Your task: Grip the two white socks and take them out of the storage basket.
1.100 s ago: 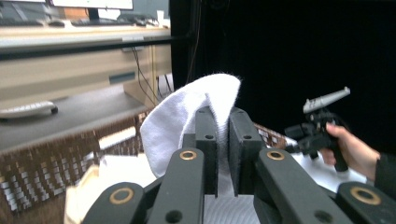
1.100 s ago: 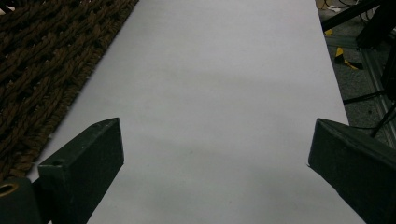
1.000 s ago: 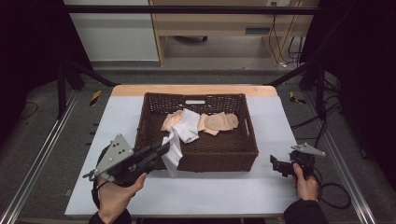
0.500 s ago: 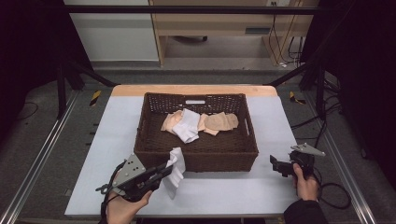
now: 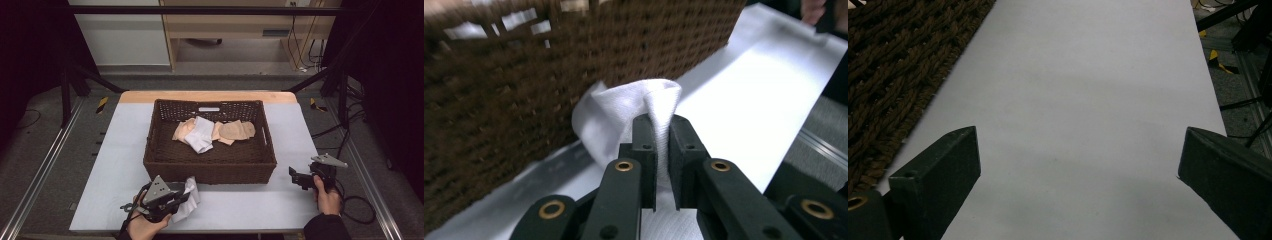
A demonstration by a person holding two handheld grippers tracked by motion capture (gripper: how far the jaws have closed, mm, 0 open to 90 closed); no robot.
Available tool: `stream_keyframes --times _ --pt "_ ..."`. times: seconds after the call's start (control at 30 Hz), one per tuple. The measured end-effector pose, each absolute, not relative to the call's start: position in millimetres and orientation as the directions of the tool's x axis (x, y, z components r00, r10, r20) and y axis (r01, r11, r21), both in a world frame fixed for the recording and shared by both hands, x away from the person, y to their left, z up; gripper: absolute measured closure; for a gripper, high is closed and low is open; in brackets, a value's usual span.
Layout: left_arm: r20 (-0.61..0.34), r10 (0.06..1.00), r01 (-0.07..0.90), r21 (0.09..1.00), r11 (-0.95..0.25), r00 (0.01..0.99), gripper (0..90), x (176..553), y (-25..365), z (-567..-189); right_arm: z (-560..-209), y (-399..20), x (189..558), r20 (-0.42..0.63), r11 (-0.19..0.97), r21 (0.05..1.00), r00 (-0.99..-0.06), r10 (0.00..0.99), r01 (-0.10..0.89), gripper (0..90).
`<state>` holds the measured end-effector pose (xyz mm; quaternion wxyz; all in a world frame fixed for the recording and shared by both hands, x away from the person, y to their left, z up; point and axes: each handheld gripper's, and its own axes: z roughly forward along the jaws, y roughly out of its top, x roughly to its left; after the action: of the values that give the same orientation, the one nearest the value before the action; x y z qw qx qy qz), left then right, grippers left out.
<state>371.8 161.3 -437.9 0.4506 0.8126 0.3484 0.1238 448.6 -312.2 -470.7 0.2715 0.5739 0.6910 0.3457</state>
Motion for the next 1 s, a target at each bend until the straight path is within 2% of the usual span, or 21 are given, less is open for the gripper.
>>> stream_keyframes --times 0.23,0.43,0.6,1.0 --pt "-0.093 0.7 0.475 0.796 -0.375 0.708 74.6 380.0 160.1 -450.0 -471.6 -311.0 449.1 0.014 0.112 0.785 -0.197 0.98 0.609 3.7" --pt "-0.087 0.706 0.466 0.806 -0.365 0.703 59.2 379.1 160.8 -449.4 -471.9 -311.0 449.5 0.01 0.117 0.784 -0.2 0.98 0.61 3.7" --pt "-0.095 0.709 0.447 0.832 -0.329 0.698 51.6 374.6 165.2 -439.7 -471.2 -311.8 449.2 0.014 0.113 0.784 -0.199 0.98 0.61 3.7" --pt "-0.072 0.727 0.35 0.905 -0.24 0.683 50.3 367.4 174.3 -396.2 -471.3 -311.8 449.5 0.019 0.103 0.784 -0.191 0.981 0.612 3.7"
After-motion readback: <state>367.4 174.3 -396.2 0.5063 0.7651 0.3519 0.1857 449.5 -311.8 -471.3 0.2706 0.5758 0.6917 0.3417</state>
